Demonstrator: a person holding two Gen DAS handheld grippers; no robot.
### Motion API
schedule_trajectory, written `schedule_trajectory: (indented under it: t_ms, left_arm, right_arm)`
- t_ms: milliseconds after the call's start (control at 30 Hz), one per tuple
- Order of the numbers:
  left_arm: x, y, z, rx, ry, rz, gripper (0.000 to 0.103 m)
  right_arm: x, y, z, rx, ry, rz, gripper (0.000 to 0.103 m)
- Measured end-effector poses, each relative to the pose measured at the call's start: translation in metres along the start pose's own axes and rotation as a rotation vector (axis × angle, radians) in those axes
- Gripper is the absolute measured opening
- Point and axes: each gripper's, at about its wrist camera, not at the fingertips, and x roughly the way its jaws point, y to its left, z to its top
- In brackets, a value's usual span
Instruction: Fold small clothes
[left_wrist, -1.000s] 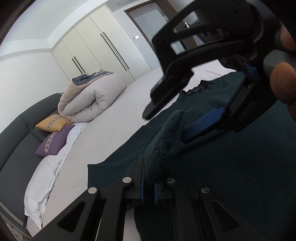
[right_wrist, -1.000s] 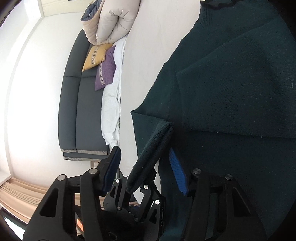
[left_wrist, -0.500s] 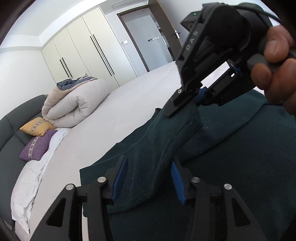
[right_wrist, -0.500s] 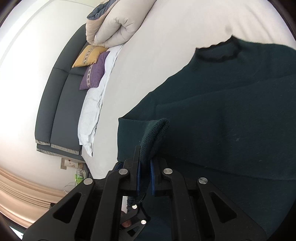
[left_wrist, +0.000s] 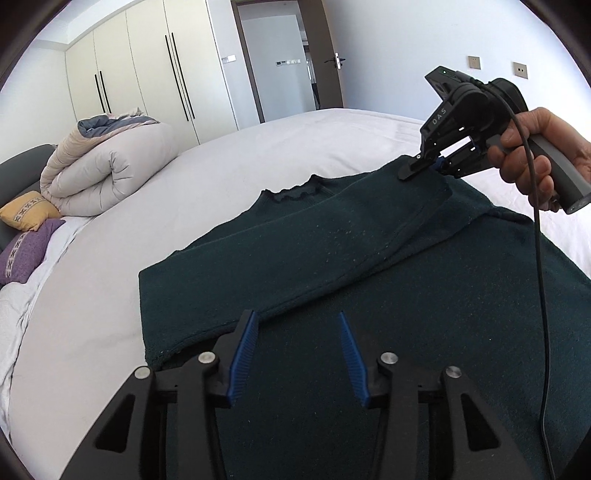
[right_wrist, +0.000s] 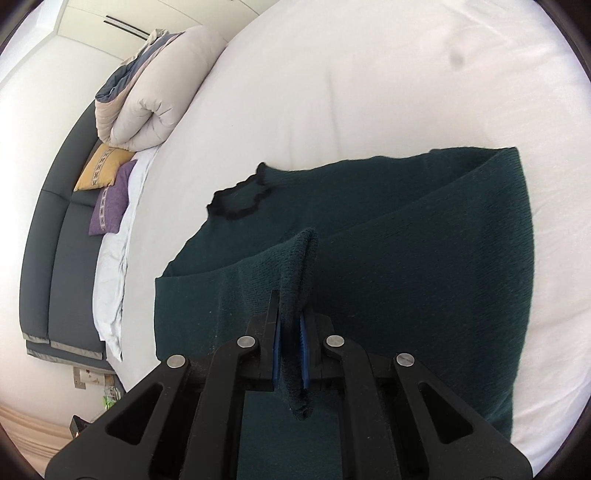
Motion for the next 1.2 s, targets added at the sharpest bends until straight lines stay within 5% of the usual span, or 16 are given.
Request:
schedule_trajectory:
  t_ms: [233, 700, 900, 1200]
  left_arm:
    - [-0.001, 0.023, 0.006, -0.082, -0.022, -0.007, 0.048]
    - [0.003, 0.177, 0.015, -0.542, -0.04, 0.002, 0.04]
    - [0.009, 0.212, 0.026, -0.563, -0.022, -0.027, 0.04]
    - [0.07, 0.203, 0.03, -0.602, 0.096, -0.187, 0.034]
  right_arm:
    - [0.018, -0.018, 0.009, 0.02, 0.01, -0.025, 0.007]
    - [0.018, -0.022, -0.02, -0.006, 0.005, -0.068, 0.007]
    - [0.015, -0.026, -0.026, -0.009, 0.011, -0.068, 0.007]
    - [0.015, -0.034, -0.023, 0.001, 0.013, -0.054, 0.007]
